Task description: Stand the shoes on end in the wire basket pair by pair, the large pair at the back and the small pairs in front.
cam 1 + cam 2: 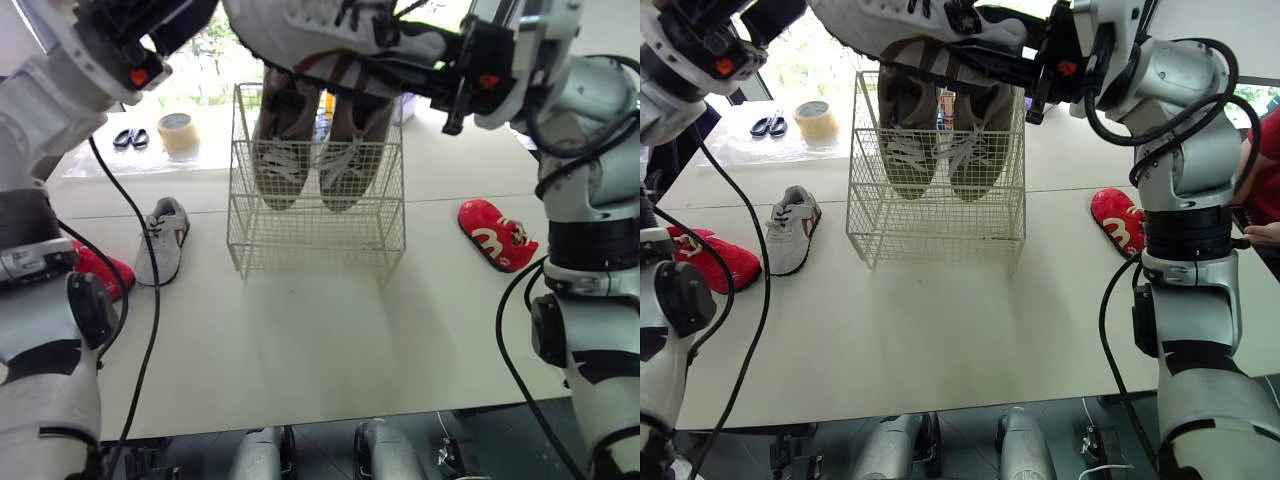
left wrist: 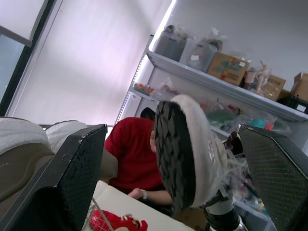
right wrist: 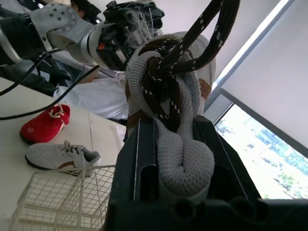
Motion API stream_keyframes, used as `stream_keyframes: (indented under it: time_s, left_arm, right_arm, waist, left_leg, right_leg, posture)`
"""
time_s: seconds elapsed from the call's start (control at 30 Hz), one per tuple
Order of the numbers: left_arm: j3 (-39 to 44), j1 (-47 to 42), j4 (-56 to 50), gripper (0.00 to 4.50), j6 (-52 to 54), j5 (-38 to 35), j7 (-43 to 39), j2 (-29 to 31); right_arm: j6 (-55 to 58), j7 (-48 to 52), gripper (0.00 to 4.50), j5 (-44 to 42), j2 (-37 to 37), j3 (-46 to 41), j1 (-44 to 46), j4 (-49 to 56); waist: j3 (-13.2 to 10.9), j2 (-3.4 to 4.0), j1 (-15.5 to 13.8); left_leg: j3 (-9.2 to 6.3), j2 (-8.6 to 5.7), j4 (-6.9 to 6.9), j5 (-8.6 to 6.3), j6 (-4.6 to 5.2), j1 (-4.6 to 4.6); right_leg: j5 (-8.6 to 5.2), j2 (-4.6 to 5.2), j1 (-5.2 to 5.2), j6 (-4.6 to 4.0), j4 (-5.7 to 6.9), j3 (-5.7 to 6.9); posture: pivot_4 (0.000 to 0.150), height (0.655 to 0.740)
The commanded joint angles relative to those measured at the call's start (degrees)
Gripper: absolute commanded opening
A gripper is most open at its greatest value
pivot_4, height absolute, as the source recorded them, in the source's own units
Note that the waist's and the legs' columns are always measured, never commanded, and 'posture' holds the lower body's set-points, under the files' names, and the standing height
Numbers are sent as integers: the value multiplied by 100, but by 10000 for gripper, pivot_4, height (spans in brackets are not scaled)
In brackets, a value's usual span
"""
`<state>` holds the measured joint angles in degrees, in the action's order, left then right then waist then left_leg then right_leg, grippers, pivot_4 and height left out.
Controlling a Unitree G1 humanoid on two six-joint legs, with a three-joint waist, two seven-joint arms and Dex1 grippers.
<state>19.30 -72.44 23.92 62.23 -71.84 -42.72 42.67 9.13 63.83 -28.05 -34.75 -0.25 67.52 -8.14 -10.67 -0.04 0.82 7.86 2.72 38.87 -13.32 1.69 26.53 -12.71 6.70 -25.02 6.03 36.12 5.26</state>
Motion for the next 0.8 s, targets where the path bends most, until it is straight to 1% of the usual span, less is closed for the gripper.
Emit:
stream_keyframes:
  time_s: [0.03, 0.2, 0.3, 0.37, 0.43, 0.5, 0.53, 0.6, 0.67, 0.73, 0.77, 0.8]
  left_arm:
    - [45, -314, -51, 45000, 330, 65, -133, 125]
    - [-184, -294, -145, 45000, 841, 249, -512, 168]
    - [-148, -353, 62, 36459, 861, 424, -569, 149]
    - [-130, -385, 136, 27349, 882, 502, -642, 147]
    - [-129, -401, 147, 16055, 915, 552, -718, 141]
    - [-135, -406, 158, 6618, 917, 620, -773, 127]
    - [-130, -408, 154, 2950, 919, 654, -785, 114]
    - [-16, -372, 162, 2690, 913, 656, -724, 72]
    - [245, -286, 144, 2690, 901, 530, -490, -21]
    - [648, -81, -46, 2691, 896, 244, -98, -218]
    - [805, 20, -177, 2691, 881, 132, 86, -321]
    - [999, 181, -386, 2691, 794, -4, 331, -488]
  right_arm:
    - [-434, 262, 3611, 200, 52, 26, 371, -52]
    - [-815, 434, 3611, 473, 196, 165, 510, -300]
    - [-905, 497, 3610, 543, 245, 173, 512, -273]
    - [-879, 531, 3610, 533, 231, 175, 467, -163]
    - [-842, 545, 3610, 524, 214, 168, 429, -66]
    - [-778, 536, 3610, 500, 205, 142, 403, 17]
    - [-744, 528, 3610, 487, 199, 124, 394, 47]
    - [-676, 437, 3610, 506, 188, 83, 350, 101]
    - [-543, 266, 3610, 458, 198, -19, 268, 141]
    - [-167, -61, 13656, 162, 266, -299, 161, 192]
    - [37, -155, 16958, -10, 278, -417, 109, 245]
    - [240, -373, 22840, -209, 333, -592, 37, 300]
  waist:
    - [0, 0, 3]
    - [0, 0, 7]
    - [0, 0, 5]
    - [0, 0, 8]
    - [0, 0, 9]
    - [0, 0, 8]
    - [0, 0, 9]
    - [0, 0, 7]
    - [0, 0, 3]
    - [0, 0, 0]
    - [0, 0, 2]
    - [0, 0, 6]
  left_leg:
    - [-1, 0, 0, 0, 0, -1]
    - [2, 0, 0, 1, -2, -2]
    - [3, -1, 1, 1, -2, -1]
    - [3, -1, 1, 1, -2, -2]
    - [3, 0, 1, 2, -3, -1]
    - [3, 0, 1, 2, -3, -1]
    - [3, 0, 1, 2, -3, -2]
    - [3, 0, 1, 2, -3, -2]
    - [3, 0, 1, 2, -3, -2]
    - [1, 0, 3, 2, -3, -1]
    - [-8, 1, 3, 2, -3, -3]
    - [-13, 2, 3, 2, -3, -3]
  right_leg:
    - [0, 0, 0, 0, 0, 0]
    - [0, 0, 0, 0, 3, 0]
    - [0, 0, 0, 0, 4, 0]
    - [0, 0, 0, 0, 4, 0]
    - [0, 0, -1, 0, 5, 0]
    - [0, 0, -1, 0, 5, 0]
    - [0, 0, -1, 0, 5, 0]
    - [0, 0, -1, 0, 5, 0]
    - [0, 0, -1, 0, 6, 0]
    - [0, 0, -1, 0, 6, 0]
    - [0, 2, 1, 0, 8, -2]
    - [0, 2, 1, 0, 8, -2]
  posture:
    - [1500, 7351]
    - [1500, 7351]
    - [1500, 7351]
    - [1500, 7351]
    - [1500, 7351]
    - [1500, 7351]
    - [1500, 7351]
    - [1500, 7351]
    - [1500, 7351]
    - [1500, 7351]
    - [1500, 7351]
    - [1500, 7351]
